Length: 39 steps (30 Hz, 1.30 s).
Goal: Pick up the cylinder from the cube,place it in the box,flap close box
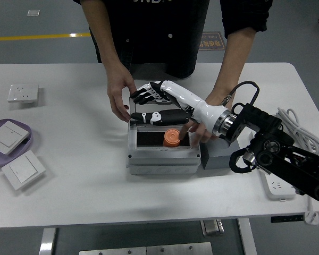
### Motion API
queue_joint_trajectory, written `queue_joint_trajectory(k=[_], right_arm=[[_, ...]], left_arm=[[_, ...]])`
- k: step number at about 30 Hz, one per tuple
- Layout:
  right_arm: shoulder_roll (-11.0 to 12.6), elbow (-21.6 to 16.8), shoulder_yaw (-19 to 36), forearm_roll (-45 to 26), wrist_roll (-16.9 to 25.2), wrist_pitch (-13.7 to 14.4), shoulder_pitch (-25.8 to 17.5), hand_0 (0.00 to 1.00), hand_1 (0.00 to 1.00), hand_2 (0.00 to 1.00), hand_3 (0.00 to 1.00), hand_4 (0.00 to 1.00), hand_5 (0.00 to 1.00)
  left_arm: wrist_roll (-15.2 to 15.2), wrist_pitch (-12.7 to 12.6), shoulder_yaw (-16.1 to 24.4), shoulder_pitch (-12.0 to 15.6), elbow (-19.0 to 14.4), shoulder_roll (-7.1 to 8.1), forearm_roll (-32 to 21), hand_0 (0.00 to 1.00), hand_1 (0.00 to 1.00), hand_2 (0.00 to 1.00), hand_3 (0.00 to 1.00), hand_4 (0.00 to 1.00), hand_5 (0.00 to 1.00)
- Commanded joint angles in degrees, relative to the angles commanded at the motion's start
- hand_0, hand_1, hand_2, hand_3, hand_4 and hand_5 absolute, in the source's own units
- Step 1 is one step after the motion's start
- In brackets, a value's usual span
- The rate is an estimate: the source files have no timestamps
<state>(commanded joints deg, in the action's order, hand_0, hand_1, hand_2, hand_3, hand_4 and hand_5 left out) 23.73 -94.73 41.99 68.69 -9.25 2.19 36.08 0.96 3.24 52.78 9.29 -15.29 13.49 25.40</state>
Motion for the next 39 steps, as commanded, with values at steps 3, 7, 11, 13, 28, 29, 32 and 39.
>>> queue_joint_trajectory(k=[3, 7, 11, 13, 28, 29, 32, 39], right_arm=[[-0.66, 3.39, -0.27, -0.07, 0.2, -0.14, 2.77, 0.813, 0.703, 0.701, 0.705, 0.812, 0.441], [-1.37, 8.37, -1.17, -1.21, 0.62, -0.29, 6.14, 0.813, 0.703, 0.701, 0.705, 0.812, 0.441], [-1.74, 13.54, -3.24, -2.72, 0.98, -0.4, 8.71, 0.804, 0.7, 0.699, 0.702, 0.807, 0.442], [-1.8, 16.46, -4.7, -3.43, 1.07, -0.46, 9.54, 0.804, 0.7, 0.699, 0.702, 0.807, 0.442], [0.83, 19.74, -7.95, -2.46, 0.78, -0.38, 7.53, 0.801, 0.697, 0.697, 0.704, 0.795, 0.452], [1.14, 19.07, -7.86, -2.22, 0.71, -0.32, 7.24, 0.801, 0.697, 0.697, 0.704, 0.795, 0.452], [2.42, 15.95, -7.44, -0.9, 0.25, -0.1, 6.06, 0.801, 0.697, 0.697, 0.704, 0.795, 0.452], [5.09, 7.26, -7.26, 2.07, -1.13, 0.28, 3.54, 0.788, 0.698, 0.695, 0.701, 0.789, 0.458]], left_arm=[[0.0, -0.01, -0.28, -0.04, 0.03, 0.11, -0.17, 0.616, 0.653, 0.621, 0.641, 0.705, 0.158], [-0.01, 0.01, -0.37, -0.22, 0.04, 0.28, -0.15, 0.616, 0.653, 0.621, 0.641, 0.705, 0.158], [0.0, 0.0, -0.44, -0.34, 0.05, 0.43, -0.17, 0.616, 0.653, 0.621, 0.641, 0.705, 0.159], [0.01, -0.01, -0.5, -0.4, 0.06, 0.46, -0.19, 0.616, 0.653, 0.621, 0.641, 0.705, 0.159], [0.06, -0.02, 0.36, -0.67, -0.18, 0.12, 0.68, 0.616, 0.653, 0.621, 0.64, 0.706, 0.159], [0.06, -0.02, 0.46, -0.67, -0.2, 0.09, 0.75, 0.616, 0.653, 0.621, 0.64, 0.706, 0.159], [0.08, -0.04, 0.74, -0.66, -0.26, -0.03, 0.96, 0.616, 0.653, 0.621, 0.64, 0.706, 0.159], [0.1, -0.07, 1.44, -0.61, -0.44, -0.26, 1.54, 0.616, 0.653, 0.62, 0.641, 0.707, 0.16]])
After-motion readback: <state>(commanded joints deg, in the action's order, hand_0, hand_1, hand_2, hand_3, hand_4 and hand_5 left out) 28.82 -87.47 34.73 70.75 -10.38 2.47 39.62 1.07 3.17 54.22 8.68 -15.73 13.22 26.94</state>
